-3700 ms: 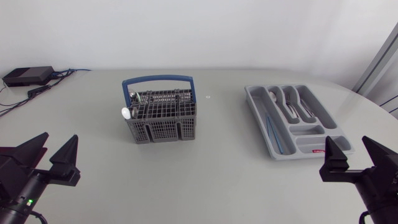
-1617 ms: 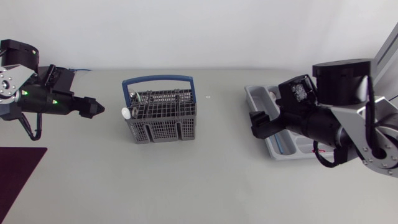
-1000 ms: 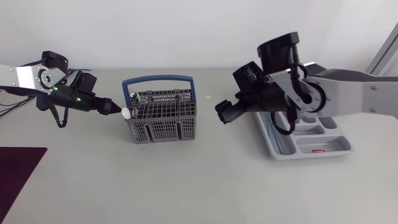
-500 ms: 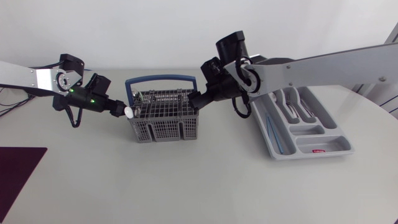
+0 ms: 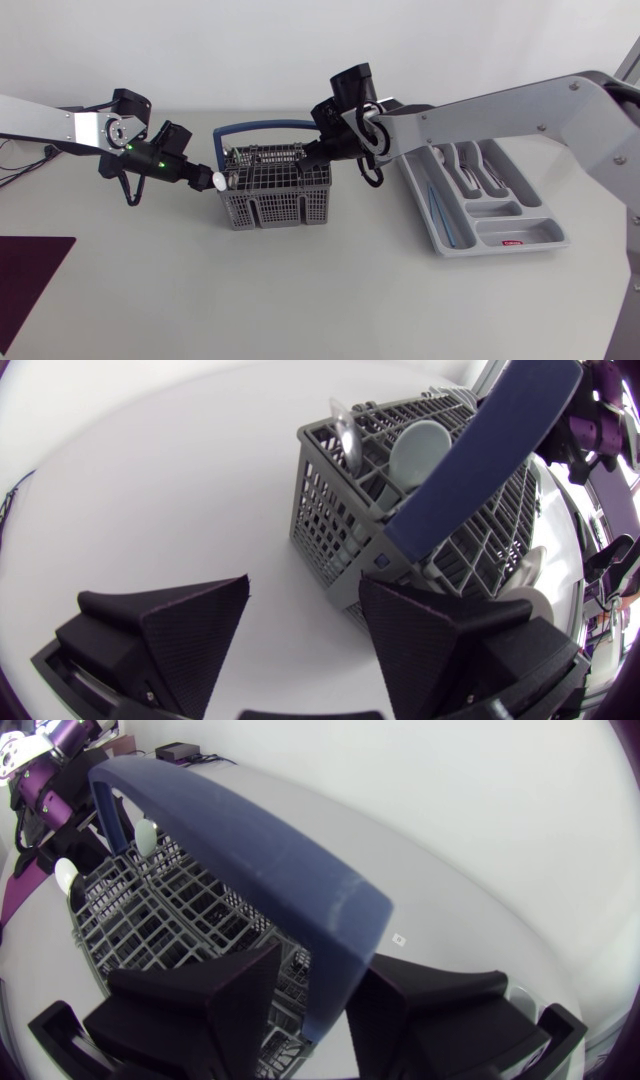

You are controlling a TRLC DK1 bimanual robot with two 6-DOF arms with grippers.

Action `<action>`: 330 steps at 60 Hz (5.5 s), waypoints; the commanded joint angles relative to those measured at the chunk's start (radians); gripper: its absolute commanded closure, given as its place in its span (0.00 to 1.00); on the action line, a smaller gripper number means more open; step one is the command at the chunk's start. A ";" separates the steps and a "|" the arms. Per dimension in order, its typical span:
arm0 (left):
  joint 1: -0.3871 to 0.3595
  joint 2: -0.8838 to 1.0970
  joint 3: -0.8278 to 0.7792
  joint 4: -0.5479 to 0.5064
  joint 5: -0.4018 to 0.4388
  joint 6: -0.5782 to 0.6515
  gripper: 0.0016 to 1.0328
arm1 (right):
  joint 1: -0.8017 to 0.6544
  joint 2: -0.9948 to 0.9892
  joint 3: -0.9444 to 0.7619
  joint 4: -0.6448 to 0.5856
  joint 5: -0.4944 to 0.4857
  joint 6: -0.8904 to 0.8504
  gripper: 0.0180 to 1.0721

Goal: Unload the cutlery basket into the drawer organizer.

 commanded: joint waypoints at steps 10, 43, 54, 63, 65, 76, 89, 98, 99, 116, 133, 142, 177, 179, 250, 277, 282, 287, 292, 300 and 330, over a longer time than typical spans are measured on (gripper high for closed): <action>-0.052 -0.042 -0.080 -0.005 0.026 0.029 0.17 | 0.002 -0.091 -0.105 -0.011 0.000 -0.010 0.82; -0.153 -0.324 -0.326 -0.106 0.024 0.138 0.17 | 0.089 -0.419 -0.528 -0.031 0.047 0.045 0.80; -0.151 -0.350 -0.336 -0.106 0.017 0.139 0.17 | 0.091 -0.459 -0.544 -0.033 0.096 0.039 0.04; -0.144 -0.381 -0.358 -0.106 0.017 0.143 0.17 | 0.089 -0.600 -0.587 -0.073 0.087 0.019 0.04; -0.139 -0.389 -0.364 -0.105 0.017 0.149 0.17 | 0.092 -0.639 -0.597 -0.091 0.079 0.016 0.04; -0.092 -0.422 -0.384 -0.106 0.017 0.173 0.17 | 0.100 -0.837 -0.650 -0.200 0.050 -0.019 0.04; -0.059 -0.438 -0.389 -0.141 0.017 0.201 0.17 | 0.065 -0.979 -0.722 -0.320 -0.056 -0.065 0.14; -0.053 -0.525 -0.395 -0.214 0.017 0.228 0.17 | 0.065 -1.041 -0.775 -0.355 -0.079 -0.088 0.14; -0.053 -0.537 -0.395 -0.223 0.017 0.232 0.17 | 0.065 -1.045 -0.780 -0.356 -0.079 -0.090 0.14; -0.098 -0.761 -0.315 -0.520 0.017 0.199 0.17 | 0.057 -1.073 -0.846 -0.355 -0.075 -0.111 0.13; -0.256 -0.720 -0.178 -0.680 -0.048 -0.015 0.17 | 0.057 -1.076 -0.843 -0.358 -0.077 -0.110 0.13; -0.320 -0.646 -0.135 -0.669 -0.114 -0.123 0.30 | 0.057 -1.088 -0.844 -0.363 -0.077 -0.110 0.13; -0.391 -0.508 -0.126 -0.580 -0.226 -0.281 0.63 | 0.056 -1.113 -0.887 -0.352 -0.079 -0.110 0.13; -0.391 -0.507 -0.126 -0.579 -0.230 -0.281 0.64 | 0.056 -1.113 -0.890 -0.349 -0.079 -0.110 0.13; -0.343 -0.482 -0.080 -0.571 -0.115 -0.289 0.96 | 0.052 -1.121 -0.912 -0.323 -0.079 -0.110 0.13; -0.325 -0.517 -0.071 -0.620 -0.092 -0.270 0.95 | 0.226 -1.036 -0.832 -0.315 -0.083 -0.104 0.09; -0.311 -0.524 -0.059 -0.642 -0.083 -0.262 0.95 | 0.247 -1.009 -0.814 -0.301 -0.085 -0.102 0.09; -0.294 -0.527 -0.047 -0.658 -0.068 -0.252 0.95 | 0.267 -0.984 -0.798 -0.290 -0.083 -0.102 0.09; -0.279 -0.530 -0.036 -0.675 -0.065 -0.239 0.95 | 0.284 -0.958 -0.781 -0.287 -0.083 -0.096 0.09; -0.265 -0.539 -0.020 -0.698 -0.036 -0.233 0.95 | 0.303 -0.929 -0.771 -0.275 -0.082 -0.093 0.09; -0.316 -0.576 0.052 -0.773 -0.017 -0.239 0.95 | 0.319 -0.910 -0.762 -0.277 -0.075 -0.095 0.07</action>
